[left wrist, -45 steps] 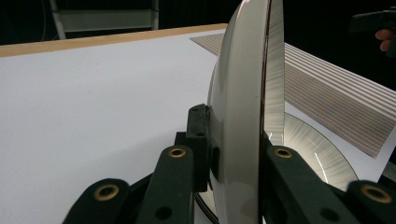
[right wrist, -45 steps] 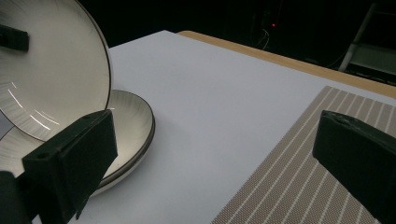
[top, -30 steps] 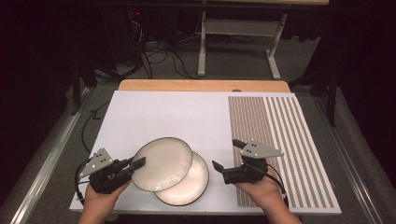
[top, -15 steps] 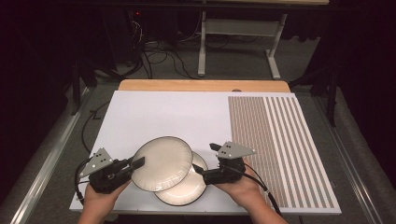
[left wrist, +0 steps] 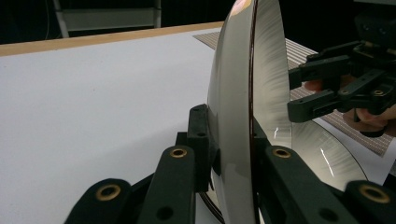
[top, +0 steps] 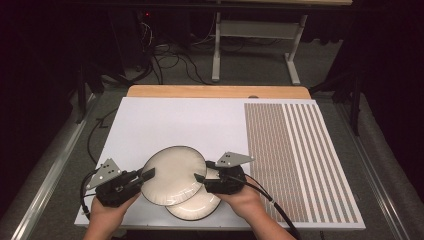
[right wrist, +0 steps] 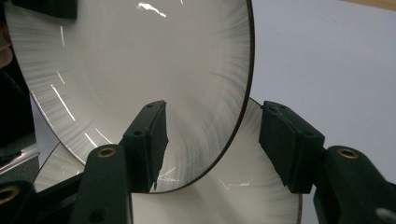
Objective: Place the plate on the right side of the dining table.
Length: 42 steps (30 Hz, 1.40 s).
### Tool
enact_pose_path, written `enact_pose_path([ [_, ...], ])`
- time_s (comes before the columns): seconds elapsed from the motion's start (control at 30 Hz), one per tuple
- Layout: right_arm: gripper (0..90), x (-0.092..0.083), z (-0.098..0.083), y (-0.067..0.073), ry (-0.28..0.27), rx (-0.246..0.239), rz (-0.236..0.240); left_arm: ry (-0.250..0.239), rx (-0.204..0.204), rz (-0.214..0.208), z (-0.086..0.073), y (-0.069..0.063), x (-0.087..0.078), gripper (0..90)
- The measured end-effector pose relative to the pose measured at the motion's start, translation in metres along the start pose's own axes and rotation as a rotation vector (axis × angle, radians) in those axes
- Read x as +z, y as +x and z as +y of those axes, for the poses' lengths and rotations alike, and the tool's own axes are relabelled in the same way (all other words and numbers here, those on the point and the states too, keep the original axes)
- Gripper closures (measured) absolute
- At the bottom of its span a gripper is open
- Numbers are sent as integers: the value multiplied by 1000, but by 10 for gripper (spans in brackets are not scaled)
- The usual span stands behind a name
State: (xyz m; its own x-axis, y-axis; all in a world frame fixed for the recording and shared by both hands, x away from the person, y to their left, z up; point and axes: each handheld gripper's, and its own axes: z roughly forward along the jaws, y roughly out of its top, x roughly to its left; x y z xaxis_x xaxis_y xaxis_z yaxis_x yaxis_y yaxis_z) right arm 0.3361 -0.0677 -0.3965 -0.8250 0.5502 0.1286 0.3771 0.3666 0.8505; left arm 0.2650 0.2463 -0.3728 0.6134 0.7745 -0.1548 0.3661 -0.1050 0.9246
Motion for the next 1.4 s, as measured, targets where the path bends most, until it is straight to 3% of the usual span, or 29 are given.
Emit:
enact_pose_path([
  [0.13, 605, 7, -1, -3, 1, 42, 29, 0, -1, -1, 0, 0, 0, 798],
  [0.2, 635, 7, -1, -3, 2, 48, 32, 1, -1, -2, 0, 0, 0, 798],
  [0.27, 733, 8, -1, -3, -1, 64, 32, 0, -5, -2, 0, 1, 0, 799],
  [0.37, 778, 8, -1, -5, -2, 69, 28, -2, -14, -2, -1, 1, 0, 799],
  [0.5, 828, 4, 1, -9, -11, 120, 57, -10, -27, 3, 1, -1, -1, 804],
  [0.77, 847, -13, 7, -13, -41, 101, 50, -20, -33, -11, 7, -7, 4, 806],
  [1.0, 852, -34, 13, -18, -64, 72, 11, -30, -13, -35, 20, -15, 14, 804],
  [1.2, 856, -52, 17, -24, -86, 54, -15, -46, -10, -52, 31, -23, 25, 801],
  [1.4, 854, -72, 17, -36, -95, 48, -52, -28, 18, -67, 45, -36, 44, 801],
])
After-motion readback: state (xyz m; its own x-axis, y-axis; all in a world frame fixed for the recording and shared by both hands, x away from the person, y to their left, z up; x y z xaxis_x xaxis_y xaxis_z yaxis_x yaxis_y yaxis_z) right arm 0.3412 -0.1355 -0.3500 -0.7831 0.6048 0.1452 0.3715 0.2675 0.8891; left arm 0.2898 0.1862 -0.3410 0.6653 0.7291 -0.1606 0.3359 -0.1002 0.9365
